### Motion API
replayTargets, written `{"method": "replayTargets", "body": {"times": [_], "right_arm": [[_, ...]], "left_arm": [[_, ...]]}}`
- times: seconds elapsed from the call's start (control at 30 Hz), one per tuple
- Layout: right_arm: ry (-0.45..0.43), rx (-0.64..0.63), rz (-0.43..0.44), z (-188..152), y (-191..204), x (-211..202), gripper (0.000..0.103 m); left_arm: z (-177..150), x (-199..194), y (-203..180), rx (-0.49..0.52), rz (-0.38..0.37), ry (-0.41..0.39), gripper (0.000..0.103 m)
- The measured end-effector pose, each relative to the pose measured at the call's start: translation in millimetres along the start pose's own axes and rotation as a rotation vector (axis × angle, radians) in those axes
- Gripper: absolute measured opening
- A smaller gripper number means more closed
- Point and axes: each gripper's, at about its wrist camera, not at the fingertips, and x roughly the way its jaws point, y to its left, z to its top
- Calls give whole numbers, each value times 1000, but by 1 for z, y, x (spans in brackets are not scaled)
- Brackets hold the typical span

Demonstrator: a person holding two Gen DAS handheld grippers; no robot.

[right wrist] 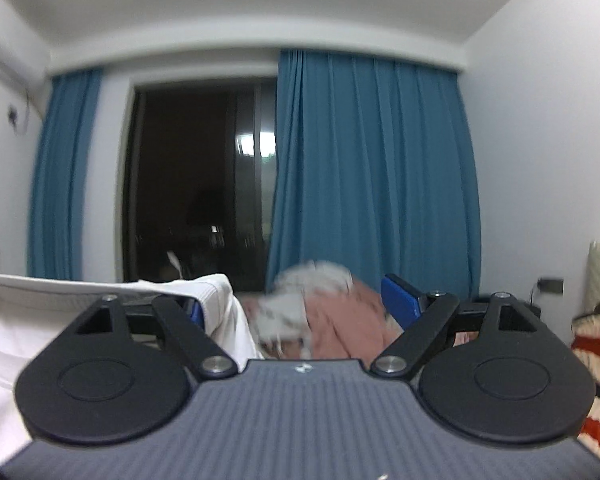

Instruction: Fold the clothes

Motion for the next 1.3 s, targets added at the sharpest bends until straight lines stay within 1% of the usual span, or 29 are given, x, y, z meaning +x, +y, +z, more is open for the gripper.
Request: {"method": "replayTargets", "body": {"times": [0.1,0.2,0.3,0.33,0.4,0.43,0.5,0.53,0.57,0.67,0.7,0.77,0.8,0.83,0.87,0.93,0.97,1.0,1.07,1.1,1.17,1.27,1.3], "right_arm": [[76,-27,-13,-54,12,82,85],[117,-51,-31,-107,28,169,85],[161,-66,-51,-162,41,256,84],[190,-69,-54,-182,44,284,84],[273,-75,-57,-229,47,333,84],[328,-80,-58,-257,48,355,84],[433,-118,-76,-306,51,386,84],[499,-148,-86,-332,54,399,84],[570,-173,-83,-358,58,410,84],[737,-223,-18,-414,65,427,84],[760,-234,6,-423,67,429,84],[766,-248,45,-430,69,430,84],[787,-246,60,-428,71,433,84],[818,-239,78,-425,73,437,84],[849,-223,105,-418,73,440,84],[908,-169,194,-403,71,439,84],[927,-136,234,-396,69,434,84],[925,-95,259,-388,68,426,84],[901,-2,295,-375,64,412,84],[878,21,294,-367,63,401,84],[816,32,263,-350,62,375,84],[725,43,237,-325,58,330,84],[690,46,233,-315,55,310,84]], "left_arm": [[-58,97,-6,33,19,69,103],[-109,199,-24,45,32,133,103],[-174,301,-38,45,22,239,103],[-202,339,-34,50,22,288,103],[-257,392,-36,53,21,399,102],[-287,415,-36,46,13,470,102],[-334,457,-20,65,-5,589,98],[-353,487,3,79,-13,634,97],[-372,503,13,82,-21,673,97],[-417,528,20,91,-73,812,97],[-422,533,18,114,-76,843,97],[-424,536,10,169,-90,898,101],[-422,540,7,196,-132,940,101],[-414,536,5,220,-171,969,101],[-409,535,4,242,-195,976,101],[-391,528,1,262,-240,965,103],[-382,523,-1,255,-266,953,103],[-372,514,-2,245,-279,933,103],[-354,492,-3,230,-284,869,103],[-345,477,-2,224,-287,835,103],[-324,441,-1,207,-290,774,103],[-298,377,4,191,-282,716,103],[-291,352,9,184,-279,692,103]]}}
